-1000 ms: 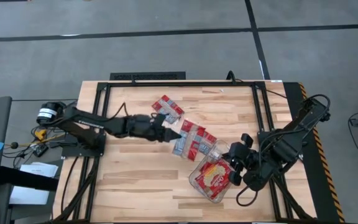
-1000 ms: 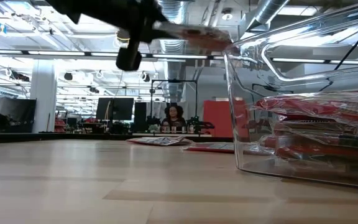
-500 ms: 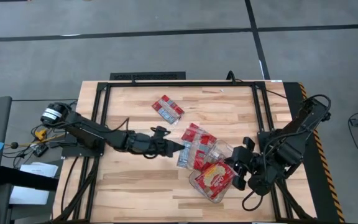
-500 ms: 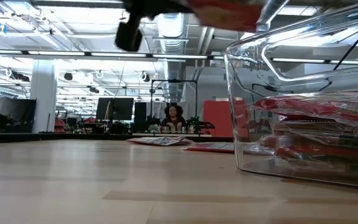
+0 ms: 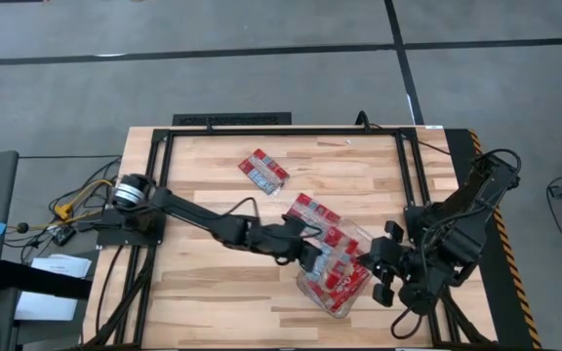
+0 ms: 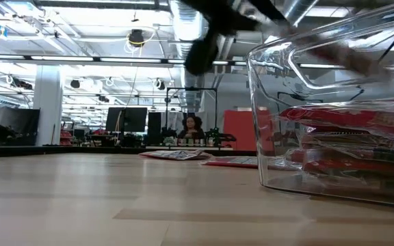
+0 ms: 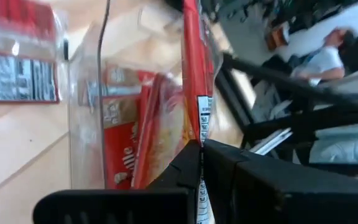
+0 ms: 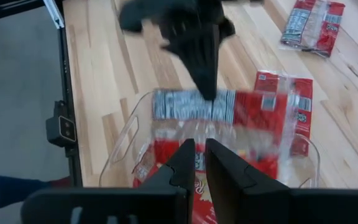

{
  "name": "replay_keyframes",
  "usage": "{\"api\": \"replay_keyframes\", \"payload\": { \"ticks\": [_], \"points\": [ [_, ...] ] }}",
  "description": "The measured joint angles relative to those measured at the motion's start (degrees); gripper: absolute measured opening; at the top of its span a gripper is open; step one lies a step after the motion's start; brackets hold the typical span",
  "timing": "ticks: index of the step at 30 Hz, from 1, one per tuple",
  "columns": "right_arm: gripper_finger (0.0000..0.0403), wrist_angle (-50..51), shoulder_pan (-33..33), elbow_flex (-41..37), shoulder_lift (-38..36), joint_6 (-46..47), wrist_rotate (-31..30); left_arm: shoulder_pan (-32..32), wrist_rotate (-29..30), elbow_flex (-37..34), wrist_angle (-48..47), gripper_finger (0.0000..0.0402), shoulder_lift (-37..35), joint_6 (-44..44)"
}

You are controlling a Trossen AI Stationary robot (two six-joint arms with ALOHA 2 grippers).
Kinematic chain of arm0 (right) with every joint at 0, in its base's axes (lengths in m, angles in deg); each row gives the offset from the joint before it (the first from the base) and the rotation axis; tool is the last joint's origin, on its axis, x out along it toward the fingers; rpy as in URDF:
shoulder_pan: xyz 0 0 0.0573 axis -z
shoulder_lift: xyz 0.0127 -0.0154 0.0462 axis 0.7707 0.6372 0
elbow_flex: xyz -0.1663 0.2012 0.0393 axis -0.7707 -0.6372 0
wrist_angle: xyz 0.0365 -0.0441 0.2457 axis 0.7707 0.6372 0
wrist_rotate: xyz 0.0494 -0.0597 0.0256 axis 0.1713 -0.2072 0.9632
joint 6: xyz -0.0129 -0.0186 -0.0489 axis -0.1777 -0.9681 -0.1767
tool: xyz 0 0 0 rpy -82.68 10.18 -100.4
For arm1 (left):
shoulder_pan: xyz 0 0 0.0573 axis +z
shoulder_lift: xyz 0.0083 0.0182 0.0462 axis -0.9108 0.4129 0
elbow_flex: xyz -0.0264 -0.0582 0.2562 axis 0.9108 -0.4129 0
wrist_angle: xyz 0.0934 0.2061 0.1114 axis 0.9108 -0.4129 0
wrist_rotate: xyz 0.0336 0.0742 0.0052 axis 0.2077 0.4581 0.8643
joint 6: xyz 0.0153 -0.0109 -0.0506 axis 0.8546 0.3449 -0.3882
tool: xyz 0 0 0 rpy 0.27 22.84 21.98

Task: Sort popcorn bags into baskets
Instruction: Put the red popcorn bag into the transparent bin

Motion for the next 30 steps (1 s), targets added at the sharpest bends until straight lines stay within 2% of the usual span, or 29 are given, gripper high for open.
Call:
{"api": "replay_keyframes", "payload": {
  "ticks": [5, 8, 16, 20, 22, 25, 30],
  "points": [
    [0.0063, 0.0, -0.9, 0.0, 0.0, 0.1, 0.0, 0.3, -3.5, 2.1, 0.8, 0.0005, 4.9, -1.0],
    [0.0063, 0.1, -1.3, 0.0, 0.0, 0.1, 0.0, 0.3, -4.5, 2.2, 1.8, 0.0029, 6.4, -1.9],
    [0.0063, 0.7, -1.4, 0.0, 0.0, 0.1, 0.0, 1.3, -6.2, 2.2, 2.6, 0.0169, 6.3, 1.3],
    [0.0063, 1.4, -1.4, 0.0, 0.0, 0.1, 0.0, 5.4, -14.1, 2.2, 3.1, 0.0232, 3.4, 2.7],
    [0.0063, 1.5, -1.4, 0.0, 0.0, 0.0, 0.0, 8.0, -17.5, 2.2, 0.2, 0.0251, 1.2, 5.4],
    [0.0063, 1.6, -1.1, 0.0, 0.0, 0.1, -0.1, 12.1, -18.6, 2.2, -8.8, 0.0262, -3.0, 11.7],
    [0.0063, 2.0, 0.2, 0.0, 0.0, 1.1, -0.1, 20.0, -13.6, 2.2, -26.8, 0.0261, -9.1, 22.0]
  ]
}}
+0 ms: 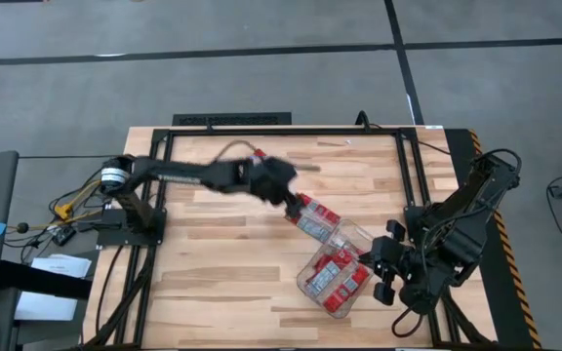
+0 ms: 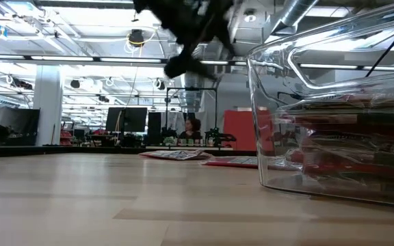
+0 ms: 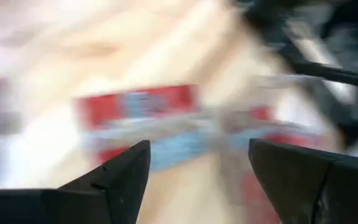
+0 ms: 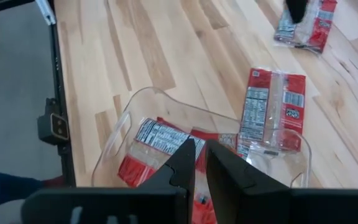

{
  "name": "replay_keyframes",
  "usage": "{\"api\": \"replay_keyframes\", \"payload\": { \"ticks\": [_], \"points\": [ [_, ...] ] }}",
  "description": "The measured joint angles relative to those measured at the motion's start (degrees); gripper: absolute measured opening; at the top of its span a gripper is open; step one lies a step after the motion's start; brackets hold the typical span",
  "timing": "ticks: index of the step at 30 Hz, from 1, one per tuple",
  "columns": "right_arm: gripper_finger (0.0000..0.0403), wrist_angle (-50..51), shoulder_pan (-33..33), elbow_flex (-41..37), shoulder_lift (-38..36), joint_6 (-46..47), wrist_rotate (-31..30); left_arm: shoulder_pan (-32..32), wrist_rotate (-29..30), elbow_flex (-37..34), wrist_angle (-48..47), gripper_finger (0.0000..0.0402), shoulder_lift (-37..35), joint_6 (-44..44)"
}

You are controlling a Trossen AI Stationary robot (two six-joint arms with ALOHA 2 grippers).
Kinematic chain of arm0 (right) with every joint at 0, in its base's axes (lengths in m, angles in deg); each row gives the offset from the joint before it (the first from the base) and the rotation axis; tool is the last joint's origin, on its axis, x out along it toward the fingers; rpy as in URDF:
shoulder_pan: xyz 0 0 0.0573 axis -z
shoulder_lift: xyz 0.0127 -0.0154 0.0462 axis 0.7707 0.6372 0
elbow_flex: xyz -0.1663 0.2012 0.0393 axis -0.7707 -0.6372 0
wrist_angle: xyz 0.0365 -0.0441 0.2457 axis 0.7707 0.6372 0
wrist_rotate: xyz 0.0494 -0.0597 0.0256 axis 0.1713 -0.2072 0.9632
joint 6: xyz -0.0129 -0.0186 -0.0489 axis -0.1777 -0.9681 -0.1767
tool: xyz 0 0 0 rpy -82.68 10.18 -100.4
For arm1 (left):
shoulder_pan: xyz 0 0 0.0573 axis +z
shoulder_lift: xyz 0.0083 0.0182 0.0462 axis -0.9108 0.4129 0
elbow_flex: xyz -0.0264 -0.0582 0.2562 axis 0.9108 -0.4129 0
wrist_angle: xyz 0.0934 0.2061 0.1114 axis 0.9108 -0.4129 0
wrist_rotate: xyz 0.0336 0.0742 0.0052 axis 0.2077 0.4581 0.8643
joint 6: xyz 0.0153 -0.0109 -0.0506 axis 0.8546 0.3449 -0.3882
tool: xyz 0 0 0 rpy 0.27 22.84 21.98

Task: Sort popcorn bags into baskets
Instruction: Put the red popcorn bag into the transparent bin

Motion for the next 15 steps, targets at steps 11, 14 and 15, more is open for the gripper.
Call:
{"api": "replay_keyframes", "payload": {
  "ticks": [11, 14, 15],
  "points": [
    [0.0063, 0.4, 6.4, 0.0, 0.0, 0.0, 0.0, 10.3, -8.5, -7.5, 1.2, 0.0259, 4.9, 3.5],
    [0.0063, 0.5, 7.9, 0.0, 0.0, 0.0, 0.0, 11.5, -11.2, -8.9, 3.0, 0.0259, 6.1, 5.2],
    [0.0063, 0.6, 8.4, 0.0, 0.0, 0.0, 0.0, 11.5, -11.5, -9.4, 5.2, 0.0259, 7.1, 5.5]
  ]
}}
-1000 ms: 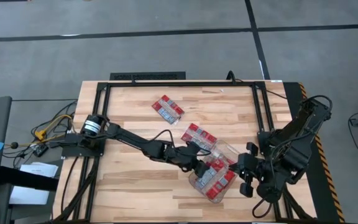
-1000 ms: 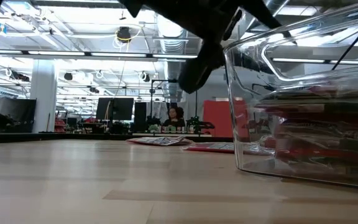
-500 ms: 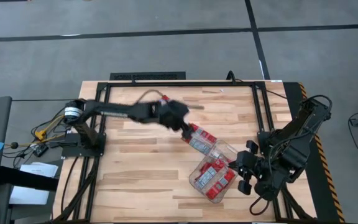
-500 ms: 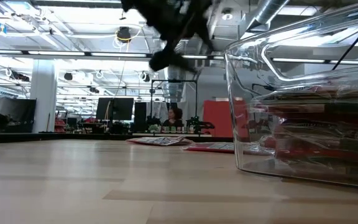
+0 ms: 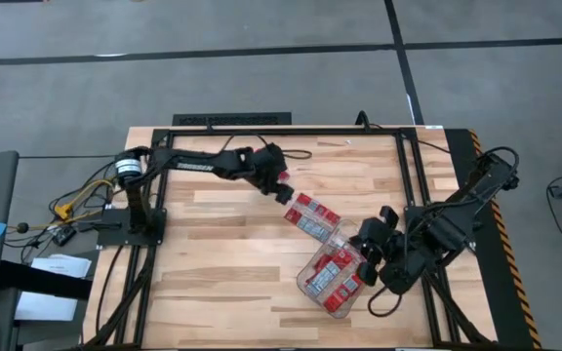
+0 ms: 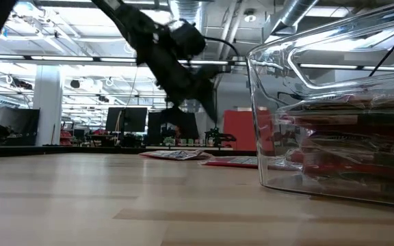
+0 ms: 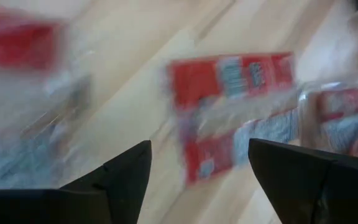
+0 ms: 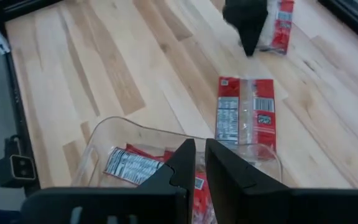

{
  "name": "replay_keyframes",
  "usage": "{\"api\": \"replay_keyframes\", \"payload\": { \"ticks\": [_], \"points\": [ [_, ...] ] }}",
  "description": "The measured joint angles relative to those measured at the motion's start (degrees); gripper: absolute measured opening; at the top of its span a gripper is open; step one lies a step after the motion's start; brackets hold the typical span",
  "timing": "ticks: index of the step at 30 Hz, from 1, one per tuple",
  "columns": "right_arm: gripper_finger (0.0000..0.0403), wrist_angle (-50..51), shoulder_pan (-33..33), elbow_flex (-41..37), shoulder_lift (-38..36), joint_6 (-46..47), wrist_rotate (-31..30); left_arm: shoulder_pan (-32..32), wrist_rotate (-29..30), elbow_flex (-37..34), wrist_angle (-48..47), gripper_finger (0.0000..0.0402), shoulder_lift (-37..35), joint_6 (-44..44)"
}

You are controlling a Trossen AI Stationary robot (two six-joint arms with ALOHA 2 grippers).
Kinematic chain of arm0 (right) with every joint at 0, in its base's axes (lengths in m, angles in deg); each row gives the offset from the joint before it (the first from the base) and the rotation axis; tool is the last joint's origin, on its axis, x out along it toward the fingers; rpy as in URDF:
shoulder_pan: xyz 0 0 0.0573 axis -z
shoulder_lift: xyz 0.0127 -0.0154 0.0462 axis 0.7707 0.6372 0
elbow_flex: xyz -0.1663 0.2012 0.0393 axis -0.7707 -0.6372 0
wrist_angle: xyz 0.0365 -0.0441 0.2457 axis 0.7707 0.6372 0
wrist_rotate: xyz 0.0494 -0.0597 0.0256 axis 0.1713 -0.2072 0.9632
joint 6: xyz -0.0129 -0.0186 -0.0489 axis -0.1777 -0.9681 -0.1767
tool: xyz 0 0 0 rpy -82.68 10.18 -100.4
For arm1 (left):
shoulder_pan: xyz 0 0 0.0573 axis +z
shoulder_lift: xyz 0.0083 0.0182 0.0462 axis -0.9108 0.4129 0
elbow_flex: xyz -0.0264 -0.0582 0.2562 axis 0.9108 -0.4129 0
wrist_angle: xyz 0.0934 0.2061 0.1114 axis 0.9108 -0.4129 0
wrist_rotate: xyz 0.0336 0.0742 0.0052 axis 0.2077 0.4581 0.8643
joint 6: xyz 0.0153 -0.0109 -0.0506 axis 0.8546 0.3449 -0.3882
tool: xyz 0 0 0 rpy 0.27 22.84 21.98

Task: Sort popcorn bags into baskets
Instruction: Put the red popcorn bag into the transparent bin

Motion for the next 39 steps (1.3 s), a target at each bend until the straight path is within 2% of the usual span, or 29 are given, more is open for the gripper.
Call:
{"api": "replay_keyframes", "payload": {
  "ticks": [5, 10, 16, 25, 29, 37, 39],
  "points": [
    [0.0063, 0.4, 2.2, 0.0, 0.1, 0.0, 0.1, 0.3, -3.4, -0.6, 7.0, 0.0259, 3.5, -0.9],
    [0.0063, 0.8, 3.6, 0.0, 0.0, 0.4, 0.1, 0.3, -2.4, -0.7, 6.1, 0.0259, 6.8, 0.1],
    [0.0063, 1.0, 4.4, 0.0, 0.0, 0.4, 0.1, 0.1, -7.4, -0.1, 10.8, 0.0259, 10.7, -2.7],
    [0.0063, 1.0, 4.4, 0.0, 0.0, 0.4, 0.0, -3.2, -6.9, -0.1, 16.5, 0.0249, 14.2, -5.3],
    [0.0063, 1.0, 4.4, 0.0, 0.0, 0.4, 0.0, -4.1, -8.6, 0.0, 17.7, 0.0198, 15.8, -5.7],
    [0.0063, 1.3, 4.4, 0.0, 0.0, 0.1, 0.0, -4.9, -9.9, -0.1, 20.1, 0.0030, 16.4, -3.3],
    [0.0063, 1.3, 4.4, 0.0, 0.0, 0.1, 0.0, -4.9, -10.2, -0.1, 20.6, 0.0010, 16.4, -3.6]
  ]
}}
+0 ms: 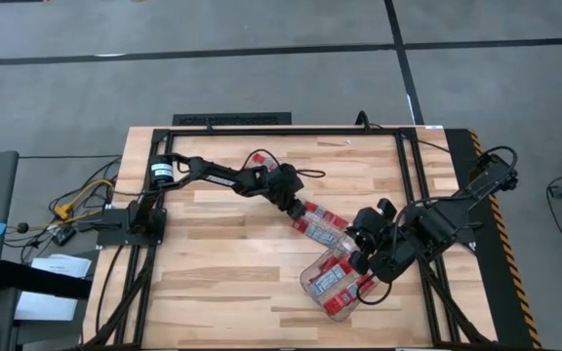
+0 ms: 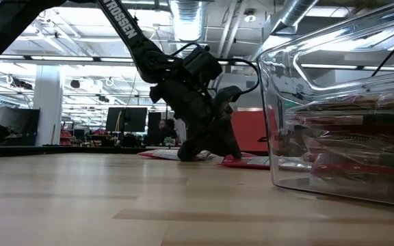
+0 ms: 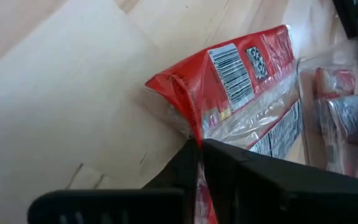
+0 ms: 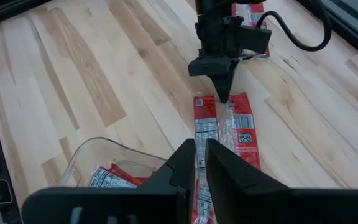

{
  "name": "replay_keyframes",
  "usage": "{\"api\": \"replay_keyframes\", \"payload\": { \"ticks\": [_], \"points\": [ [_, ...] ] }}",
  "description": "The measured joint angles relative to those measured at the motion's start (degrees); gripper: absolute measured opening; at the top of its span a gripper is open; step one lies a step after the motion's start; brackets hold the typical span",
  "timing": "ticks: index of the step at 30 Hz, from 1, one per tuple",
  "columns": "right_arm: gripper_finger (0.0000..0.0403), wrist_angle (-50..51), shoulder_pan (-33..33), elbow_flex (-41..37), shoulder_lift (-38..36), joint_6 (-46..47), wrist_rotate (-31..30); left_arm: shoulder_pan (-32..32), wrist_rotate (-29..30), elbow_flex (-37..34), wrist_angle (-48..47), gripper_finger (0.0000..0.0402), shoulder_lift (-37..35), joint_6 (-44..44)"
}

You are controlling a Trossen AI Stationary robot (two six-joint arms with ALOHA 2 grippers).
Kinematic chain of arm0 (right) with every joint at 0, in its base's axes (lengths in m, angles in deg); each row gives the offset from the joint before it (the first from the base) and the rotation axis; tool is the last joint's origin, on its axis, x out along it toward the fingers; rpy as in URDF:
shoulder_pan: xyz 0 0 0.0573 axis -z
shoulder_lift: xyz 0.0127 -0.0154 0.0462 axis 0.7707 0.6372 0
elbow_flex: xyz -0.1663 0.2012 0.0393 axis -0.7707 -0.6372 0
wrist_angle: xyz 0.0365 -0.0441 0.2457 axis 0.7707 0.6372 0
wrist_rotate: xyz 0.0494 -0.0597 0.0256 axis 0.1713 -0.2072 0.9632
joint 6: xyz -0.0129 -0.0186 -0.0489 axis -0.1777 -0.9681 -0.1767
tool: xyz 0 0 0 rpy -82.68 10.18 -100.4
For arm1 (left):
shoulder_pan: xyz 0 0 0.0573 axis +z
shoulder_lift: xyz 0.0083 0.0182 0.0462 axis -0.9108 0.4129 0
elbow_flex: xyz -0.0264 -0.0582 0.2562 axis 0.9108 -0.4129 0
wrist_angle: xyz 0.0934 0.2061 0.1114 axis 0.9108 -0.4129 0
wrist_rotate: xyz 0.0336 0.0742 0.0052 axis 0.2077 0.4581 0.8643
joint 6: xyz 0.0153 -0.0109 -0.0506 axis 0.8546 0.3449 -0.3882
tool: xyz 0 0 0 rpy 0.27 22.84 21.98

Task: Sort popcorn bags into baskets
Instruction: Put the red popcorn bag into the transparent bin

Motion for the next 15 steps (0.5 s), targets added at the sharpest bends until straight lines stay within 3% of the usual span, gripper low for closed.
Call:
{"api": "replay_keyframes", "payload": {
  "ticks": [6, 15],
  "points": [
    [0.0063, -0.5, -0.3, 0.0, 0.0, 0.1, 0.1, 0.2, -1.4, -0.3, -1.7, 0.0002, -2.7, -2.2],
    [0.0063, -0.5, -3.3, 0.0, 0.0, 0.3, 0.2, 1.4, 0.6, -0.4, -7.5, 0.0000, -15.2, -3.5]
  ]
}}
